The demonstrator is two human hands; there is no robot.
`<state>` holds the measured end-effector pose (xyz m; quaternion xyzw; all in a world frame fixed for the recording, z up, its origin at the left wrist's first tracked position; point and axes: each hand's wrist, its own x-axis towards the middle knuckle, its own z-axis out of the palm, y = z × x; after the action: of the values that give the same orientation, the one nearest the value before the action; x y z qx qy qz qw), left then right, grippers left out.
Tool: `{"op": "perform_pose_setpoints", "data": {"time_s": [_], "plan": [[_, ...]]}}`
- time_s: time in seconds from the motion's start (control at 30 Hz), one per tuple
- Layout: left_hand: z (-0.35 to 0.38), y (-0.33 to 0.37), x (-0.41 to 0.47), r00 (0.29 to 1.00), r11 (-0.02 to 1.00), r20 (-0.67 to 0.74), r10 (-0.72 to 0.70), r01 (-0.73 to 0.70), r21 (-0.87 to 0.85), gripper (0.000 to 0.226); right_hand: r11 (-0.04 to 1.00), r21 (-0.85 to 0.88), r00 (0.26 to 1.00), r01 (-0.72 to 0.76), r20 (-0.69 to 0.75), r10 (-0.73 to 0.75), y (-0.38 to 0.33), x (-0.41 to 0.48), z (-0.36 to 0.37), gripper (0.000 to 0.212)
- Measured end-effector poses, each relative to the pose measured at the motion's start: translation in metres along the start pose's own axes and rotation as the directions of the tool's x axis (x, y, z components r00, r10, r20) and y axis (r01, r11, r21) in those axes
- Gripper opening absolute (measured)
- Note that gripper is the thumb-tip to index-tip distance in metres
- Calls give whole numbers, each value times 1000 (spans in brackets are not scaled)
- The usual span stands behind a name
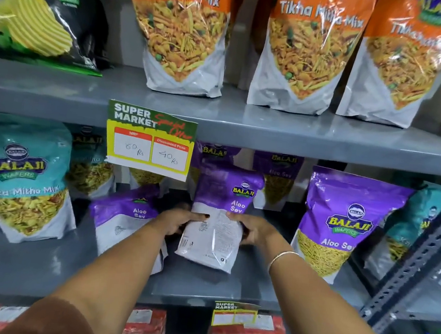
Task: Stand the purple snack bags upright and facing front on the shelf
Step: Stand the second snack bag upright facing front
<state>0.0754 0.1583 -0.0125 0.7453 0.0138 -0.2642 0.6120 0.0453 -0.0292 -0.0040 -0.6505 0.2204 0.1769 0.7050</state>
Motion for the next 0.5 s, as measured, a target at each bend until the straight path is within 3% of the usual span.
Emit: {"op": "perform_pose_setpoints", "data": {"time_s": [0.1, 0.23, 0.4, 0.5], "plan": [[0, 6, 4, 986, 988, -91, 140, -134, 71, 39, 983, 2, 982, 186, -17, -186, -14, -1, 2, 21], [3, 13, 4, 919, 952, -255, 300, -270, 148, 68, 924, -37, 920, 382, -84, -383, -17, 9, 4, 48], [7, 19, 1, 890, 942, -324, 321, -264, 208, 72, 874, -229, 875, 428, -139, -464, -17, 23, 1, 54], [8, 20, -1, 930, 952, -228, 290, -254, 173, 74, 842, -389, 880, 373, -137, -454, -17, 17, -4, 34]]}}
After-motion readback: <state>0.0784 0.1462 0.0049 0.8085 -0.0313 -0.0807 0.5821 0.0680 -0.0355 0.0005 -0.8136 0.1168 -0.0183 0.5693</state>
